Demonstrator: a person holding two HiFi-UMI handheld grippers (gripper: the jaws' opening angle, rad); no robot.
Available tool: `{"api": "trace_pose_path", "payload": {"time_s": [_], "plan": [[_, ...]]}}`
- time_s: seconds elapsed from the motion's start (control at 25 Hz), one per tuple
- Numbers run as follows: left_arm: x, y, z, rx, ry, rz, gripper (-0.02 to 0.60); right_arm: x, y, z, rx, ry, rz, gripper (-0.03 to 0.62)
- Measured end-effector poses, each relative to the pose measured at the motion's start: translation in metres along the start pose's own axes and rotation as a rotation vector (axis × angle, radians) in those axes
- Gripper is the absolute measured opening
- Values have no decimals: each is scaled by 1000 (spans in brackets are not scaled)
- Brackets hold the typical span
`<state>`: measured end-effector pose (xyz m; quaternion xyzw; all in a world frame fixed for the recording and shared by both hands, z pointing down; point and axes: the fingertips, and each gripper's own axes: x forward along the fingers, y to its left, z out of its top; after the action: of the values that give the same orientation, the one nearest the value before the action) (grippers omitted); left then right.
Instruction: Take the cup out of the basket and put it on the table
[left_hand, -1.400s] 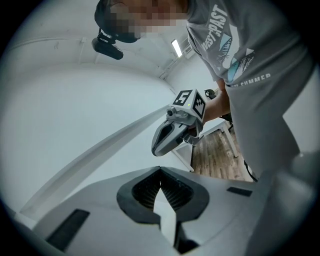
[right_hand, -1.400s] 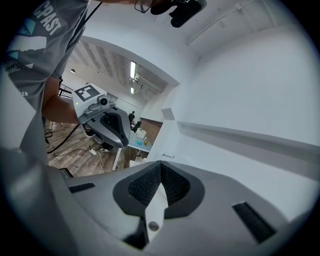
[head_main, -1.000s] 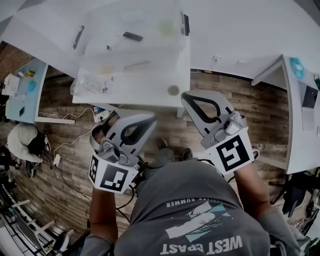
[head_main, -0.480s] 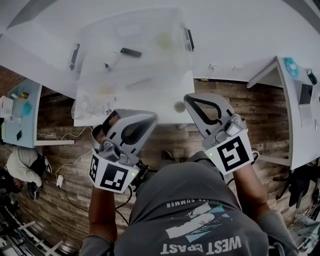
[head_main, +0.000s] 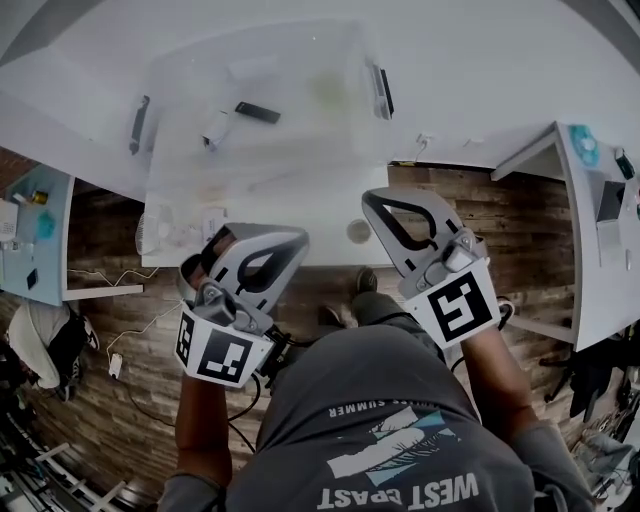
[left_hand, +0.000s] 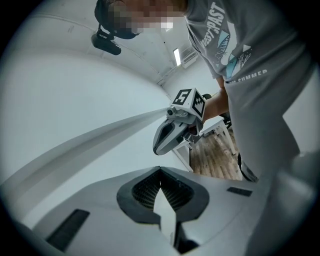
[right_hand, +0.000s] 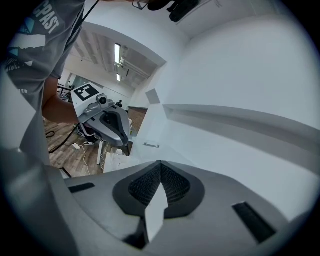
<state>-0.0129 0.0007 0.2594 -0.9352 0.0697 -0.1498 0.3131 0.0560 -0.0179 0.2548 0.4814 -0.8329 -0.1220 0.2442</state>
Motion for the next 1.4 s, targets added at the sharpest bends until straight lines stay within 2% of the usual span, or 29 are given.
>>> {"api": "trace_pose_path", "payload": {"time_s": [0.56,0.84,1.16,1.28,1.4], "plan": [[81,58,-29,-50,100,93,9,70,-97,-30,-4,-89,122,12],[89,82,-54,-93,123,115,9,126,-135,-36,20,-77,143,12],[91,125,-96,-145,79,109,9,232,-178,-59,84,23,126,12],[91,140,-110,-167,59,107,9,278,-192,-83,107,106,131,12],[89,149,-123,-186,47,102,9,317,-198,-124,146,226,141,13]]}}
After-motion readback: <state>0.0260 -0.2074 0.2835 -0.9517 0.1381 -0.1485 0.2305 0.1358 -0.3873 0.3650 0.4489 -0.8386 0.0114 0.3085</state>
